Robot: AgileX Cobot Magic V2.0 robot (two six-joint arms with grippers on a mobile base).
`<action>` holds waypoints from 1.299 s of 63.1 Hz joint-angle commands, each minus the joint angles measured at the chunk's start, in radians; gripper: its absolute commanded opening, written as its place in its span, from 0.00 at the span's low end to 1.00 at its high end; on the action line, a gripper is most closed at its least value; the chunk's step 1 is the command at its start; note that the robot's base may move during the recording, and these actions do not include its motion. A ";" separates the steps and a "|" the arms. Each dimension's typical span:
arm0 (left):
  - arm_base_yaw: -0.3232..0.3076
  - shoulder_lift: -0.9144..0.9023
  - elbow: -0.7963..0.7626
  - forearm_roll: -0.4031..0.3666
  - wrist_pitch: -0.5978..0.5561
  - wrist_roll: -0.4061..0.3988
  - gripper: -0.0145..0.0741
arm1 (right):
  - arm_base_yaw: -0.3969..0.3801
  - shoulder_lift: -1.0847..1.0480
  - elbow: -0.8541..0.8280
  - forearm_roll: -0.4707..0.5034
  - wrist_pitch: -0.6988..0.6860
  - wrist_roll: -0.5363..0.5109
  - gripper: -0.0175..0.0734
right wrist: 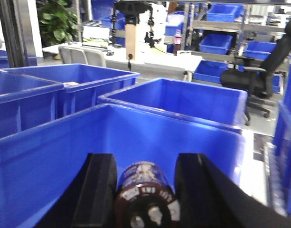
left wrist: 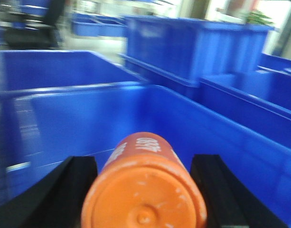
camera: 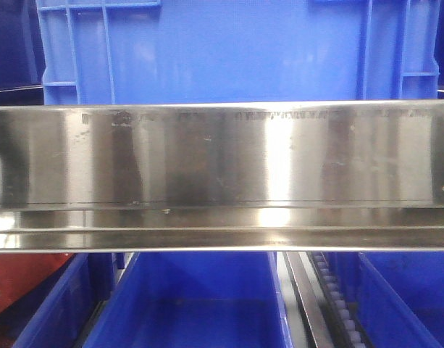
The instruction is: Place cylindrical capacitor in blue bin on shelf
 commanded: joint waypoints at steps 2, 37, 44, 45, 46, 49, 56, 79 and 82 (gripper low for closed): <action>-0.065 0.100 -0.042 0.052 -0.082 0.005 0.04 | 0.008 0.042 -0.009 0.003 -0.057 -0.008 0.01; -0.083 0.178 -0.068 0.067 -0.144 0.005 0.73 | 0.008 0.078 -0.009 0.086 -0.016 -0.008 0.80; -0.083 0.143 -0.068 0.067 -0.149 0.005 0.69 | 0.008 0.044 -0.009 0.086 -0.010 -0.008 0.72; -0.083 0.137 -0.068 0.067 -0.149 0.005 0.67 | 0.008 0.035 -0.009 0.083 -0.007 -0.008 0.71; -0.083 0.132 -0.068 0.067 -0.147 0.005 0.65 | 0.008 0.029 -0.009 0.083 -0.003 -0.008 0.68; -0.083 0.111 -0.068 0.067 -0.140 0.005 0.55 | 0.004 0.007 -0.009 0.083 0.009 -0.008 0.61; -0.083 0.061 -0.068 0.070 -0.132 0.005 0.24 | -0.018 -0.043 -0.009 0.081 0.037 -0.008 0.36; 0.082 -0.143 0.060 0.045 -0.033 0.005 0.04 | -0.132 -0.265 0.110 0.072 0.060 -0.008 0.02; 0.112 -0.193 0.117 0.029 -0.057 0.005 0.04 | -0.132 -0.312 0.156 0.061 0.060 -0.008 0.02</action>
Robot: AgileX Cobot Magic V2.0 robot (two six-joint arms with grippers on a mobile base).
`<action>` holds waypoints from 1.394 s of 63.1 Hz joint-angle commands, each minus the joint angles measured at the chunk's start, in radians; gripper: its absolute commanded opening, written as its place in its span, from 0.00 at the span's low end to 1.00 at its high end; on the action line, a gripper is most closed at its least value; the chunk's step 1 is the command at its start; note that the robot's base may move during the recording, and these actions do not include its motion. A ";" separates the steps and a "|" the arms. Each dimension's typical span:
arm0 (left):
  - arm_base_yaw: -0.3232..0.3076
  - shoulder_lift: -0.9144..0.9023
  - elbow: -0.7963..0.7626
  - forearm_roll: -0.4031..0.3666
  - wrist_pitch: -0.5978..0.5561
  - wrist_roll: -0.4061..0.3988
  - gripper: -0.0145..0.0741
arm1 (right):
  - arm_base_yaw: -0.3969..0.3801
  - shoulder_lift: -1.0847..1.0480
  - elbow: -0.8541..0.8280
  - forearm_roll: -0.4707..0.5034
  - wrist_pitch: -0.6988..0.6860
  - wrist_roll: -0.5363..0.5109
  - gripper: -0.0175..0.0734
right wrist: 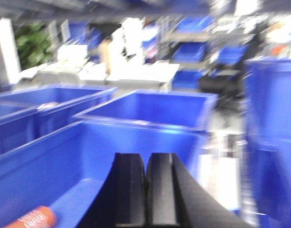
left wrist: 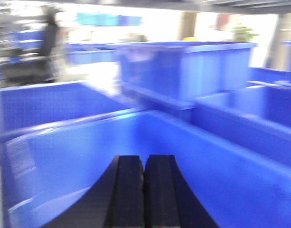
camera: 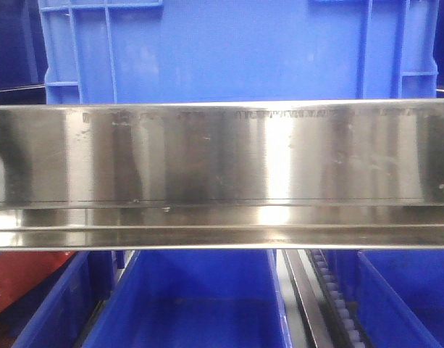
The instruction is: Place cylindrical capacitor in blue bin on shelf
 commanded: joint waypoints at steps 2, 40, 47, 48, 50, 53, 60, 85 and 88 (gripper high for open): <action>0.066 -0.114 0.119 -0.037 -0.044 0.001 0.04 | -0.007 -0.102 0.092 -0.019 -0.004 -0.008 0.02; 0.149 -0.847 0.744 -0.070 -0.079 0.001 0.04 | -0.007 -0.648 0.571 -0.019 0.033 -0.008 0.01; 0.149 -0.910 0.769 -0.070 -0.060 0.001 0.04 | -0.007 -0.684 0.571 -0.019 0.069 -0.008 0.01; 0.149 -0.915 0.771 -0.070 -0.058 0.001 0.04 | -0.007 -0.687 0.571 -0.019 0.069 -0.008 0.01; 0.149 -0.929 0.771 -0.070 -0.054 0.001 0.04 | -0.007 -0.689 0.571 -0.019 0.069 -0.008 0.01; 0.149 -0.938 0.771 -0.070 -0.054 0.001 0.04 | -0.007 -0.691 0.571 -0.019 0.066 -0.008 0.01; 0.149 -0.944 0.771 -0.070 -0.067 0.001 0.04 | -0.007 -0.691 0.571 -0.019 0.065 -0.008 0.01; 0.149 -0.944 0.771 -0.070 -0.067 0.001 0.04 | -0.010 -0.691 0.580 -0.021 0.063 -0.008 0.01; 0.149 -0.944 0.771 -0.070 -0.067 0.001 0.04 | -0.015 -0.691 0.600 -0.032 0.054 -0.008 0.01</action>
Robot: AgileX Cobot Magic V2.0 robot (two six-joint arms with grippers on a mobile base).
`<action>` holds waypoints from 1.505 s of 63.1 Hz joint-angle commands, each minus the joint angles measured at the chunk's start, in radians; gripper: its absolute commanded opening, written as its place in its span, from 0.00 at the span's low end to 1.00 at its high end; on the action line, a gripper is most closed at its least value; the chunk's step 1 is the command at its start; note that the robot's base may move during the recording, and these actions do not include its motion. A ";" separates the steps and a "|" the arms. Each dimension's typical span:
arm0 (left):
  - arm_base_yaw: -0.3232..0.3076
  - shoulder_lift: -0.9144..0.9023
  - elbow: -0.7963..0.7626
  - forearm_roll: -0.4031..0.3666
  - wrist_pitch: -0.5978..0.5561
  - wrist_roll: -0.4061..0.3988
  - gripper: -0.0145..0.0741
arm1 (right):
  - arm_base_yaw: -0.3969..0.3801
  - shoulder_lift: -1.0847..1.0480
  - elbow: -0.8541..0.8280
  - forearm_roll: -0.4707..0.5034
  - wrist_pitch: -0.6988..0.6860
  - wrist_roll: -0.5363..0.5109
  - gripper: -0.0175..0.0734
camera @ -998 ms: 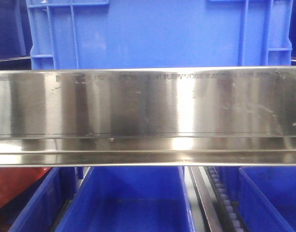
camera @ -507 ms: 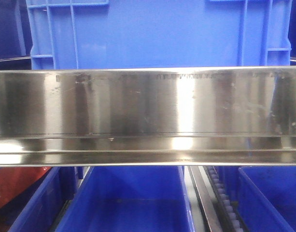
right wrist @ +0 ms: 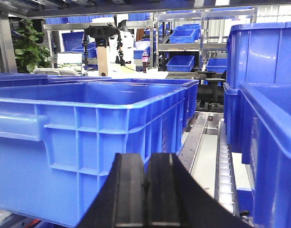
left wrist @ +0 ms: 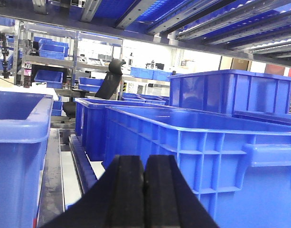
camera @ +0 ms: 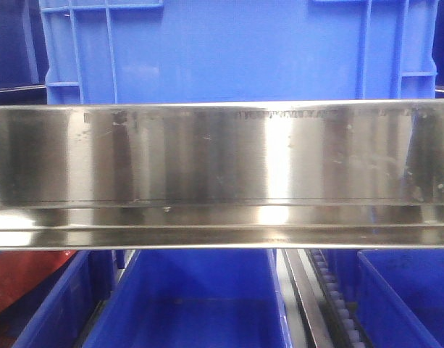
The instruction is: Place cylindrical capacitor in blue bin on shelf
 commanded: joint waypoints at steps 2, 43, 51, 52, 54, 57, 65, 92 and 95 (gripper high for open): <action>0.004 -0.006 0.002 -0.007 -0.016 0.001 0.04 | -0.019 -0.004 0.040 -0.030 -0.033 -0.008 0.01; 0.004 -0.006 0.002 -0.007 -0.016 0.001 0.04 | -0.291 -0.114 0.392 -0.006 -0.254 -0.008 0.01; 0.004 -0.006 0.002 -0.007 -0.016 0.001 0.04 | -0.291 -0.210 0.392 -0.006 -0.200 -0.008 0.01; 0.004 -0.006 0.002 -0.007 -0.016 0.001 0.04 | -0.291 -0.210 0.392 -0.006 -0.185 -0.008 0.01; 0.004 -0.006 0.002 -0.007 -0.016 0.001 0.04 | -0.293 -0.210 0.392 -0.006 -0.185 -0.008 0.01; 0.004 -0.006 0.002 -0.007 -0.016 0.001 0.04 | -0.293 -0.210 0.392 -0.006 -0.192 -0.008 0.01; 0.004 -0.006 0.002 -0.007 -0.016 0.001 0.04 | -0.295 -0.210 0.392 -0.006 -0.179 -0.008 0.01; 0.004 -0.006 0.002 -0.007 -0.016 0.001 0.04 | -0.295 -0.210 0.392 -0.006 -0.170 -0.008 0.01; 0.004 -0.006 0.002 -0.007 -0.016 0.001 0.04 | -0.295 -0.210 0.392 -0.006 -0.170 -0.008 0.01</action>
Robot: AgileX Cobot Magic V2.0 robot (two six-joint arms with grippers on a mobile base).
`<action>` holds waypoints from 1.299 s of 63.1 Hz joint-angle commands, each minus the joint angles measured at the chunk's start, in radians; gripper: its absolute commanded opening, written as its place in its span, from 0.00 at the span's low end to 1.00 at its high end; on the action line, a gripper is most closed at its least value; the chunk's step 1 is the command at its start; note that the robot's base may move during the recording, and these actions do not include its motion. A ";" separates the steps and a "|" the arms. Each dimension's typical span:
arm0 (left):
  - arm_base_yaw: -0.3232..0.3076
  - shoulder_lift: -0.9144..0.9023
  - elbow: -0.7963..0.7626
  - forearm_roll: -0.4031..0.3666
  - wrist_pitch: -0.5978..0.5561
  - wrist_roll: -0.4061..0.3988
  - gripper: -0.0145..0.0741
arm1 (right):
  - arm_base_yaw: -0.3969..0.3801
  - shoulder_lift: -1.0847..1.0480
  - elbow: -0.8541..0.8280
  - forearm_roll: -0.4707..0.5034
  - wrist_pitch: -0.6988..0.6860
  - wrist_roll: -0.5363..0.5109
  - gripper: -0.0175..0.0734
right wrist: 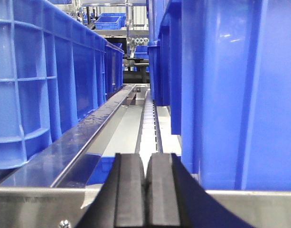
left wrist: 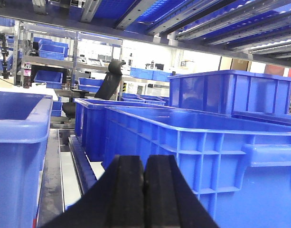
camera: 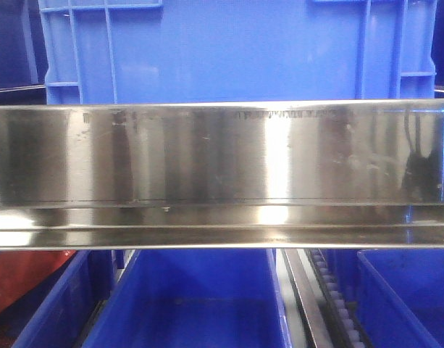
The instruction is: Place cylindrical capacitor in blue bin on shelf
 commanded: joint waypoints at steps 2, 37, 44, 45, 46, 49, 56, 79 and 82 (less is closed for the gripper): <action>0.004 -0.003 0.001 -0.005 -0.016 0.001 0.04 | -0.008 -0.003 0.000 0.002 -0.008 -0.006 0.01; 0.026 -0.020 0.040 0.166 -0.024 0.001 0.04 | -0.008 -0.003 0.000 0.002 -0.008 -0.006 0.01; 0.111 -0.064 0.128 0.199 -0.014 -0.096 0.04 | -0.008 -0.003 0.000 0.002 -0.008 -0.006 0.01; 0.131 -0.072 0.147 0.206 -0.006 -0.109 0.04 | -0.008 -0.003 0.000 0.002 -0.008 -0.006 0.01; 0.145 -0.083 0.159 0.216 -0.004 -0.111 0.04 | -0.008 -0.003 0.000 0.002 -0.008 -0.006 0.01; 0.192 -0.105 0.191 0.241 0.001 -0.113 0.04 | -0.008 -0.003 0.000 0.002 -0.008 -0.006 0.01; 0.287 -0.127 0.265 0.262 -0.005 -0.150 0.04 | -0.008 -0.003 0.000 0.002 -0.008 -0.006 0.01; 0.272 -0.127 0.341 0.320 -0.071 -0.184 0.04 | -0.008 -0.003 0.000 0.002 -0.008 -0.006 0.01; 0.258 -0.127 0.341 0.320 -0.071 -0.184 0.04 | -0.008 -0.003 0.000 0.002 -0.008 -0.006 0.01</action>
